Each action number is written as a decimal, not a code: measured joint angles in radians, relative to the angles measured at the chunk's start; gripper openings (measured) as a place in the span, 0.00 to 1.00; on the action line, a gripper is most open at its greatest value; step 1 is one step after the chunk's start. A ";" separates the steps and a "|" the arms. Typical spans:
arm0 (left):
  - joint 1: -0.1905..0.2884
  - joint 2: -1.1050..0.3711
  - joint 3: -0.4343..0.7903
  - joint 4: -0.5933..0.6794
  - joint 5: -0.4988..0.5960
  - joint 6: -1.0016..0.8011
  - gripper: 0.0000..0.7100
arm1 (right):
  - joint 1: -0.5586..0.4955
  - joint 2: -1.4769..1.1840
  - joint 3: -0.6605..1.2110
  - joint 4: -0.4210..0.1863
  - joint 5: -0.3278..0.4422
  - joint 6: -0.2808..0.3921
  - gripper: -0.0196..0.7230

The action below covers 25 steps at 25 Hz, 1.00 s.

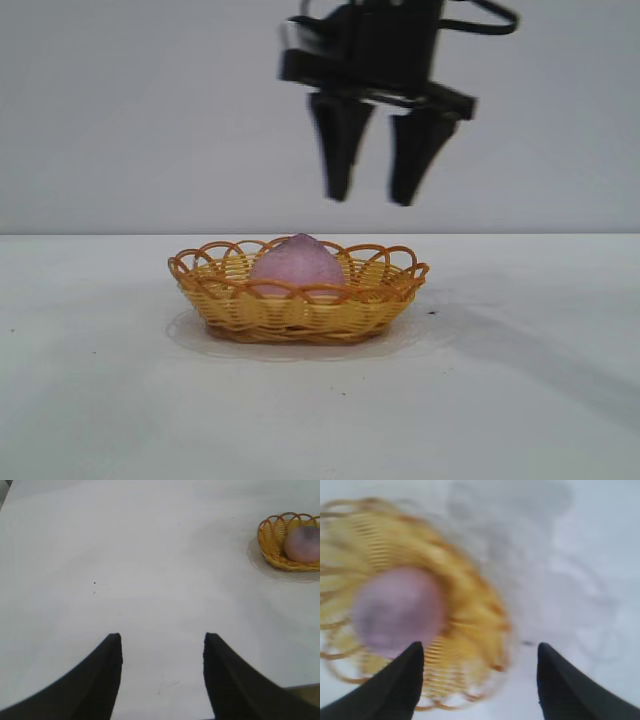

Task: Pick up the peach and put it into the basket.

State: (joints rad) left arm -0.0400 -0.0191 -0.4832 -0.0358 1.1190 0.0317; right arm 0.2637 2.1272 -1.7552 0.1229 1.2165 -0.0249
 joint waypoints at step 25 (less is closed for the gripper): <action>0.000 0.000 0.000 0.000 0.000 0.000 0.43 | -0.239 -0.501 0.766 -0.044 -0.192 0.022 0.59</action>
State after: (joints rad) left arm -0.0400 -0.0191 -0.4832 -0.0358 1.1190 0.0317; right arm 0.0251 1.6263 -0.9895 0.0786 1.0241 -0.0027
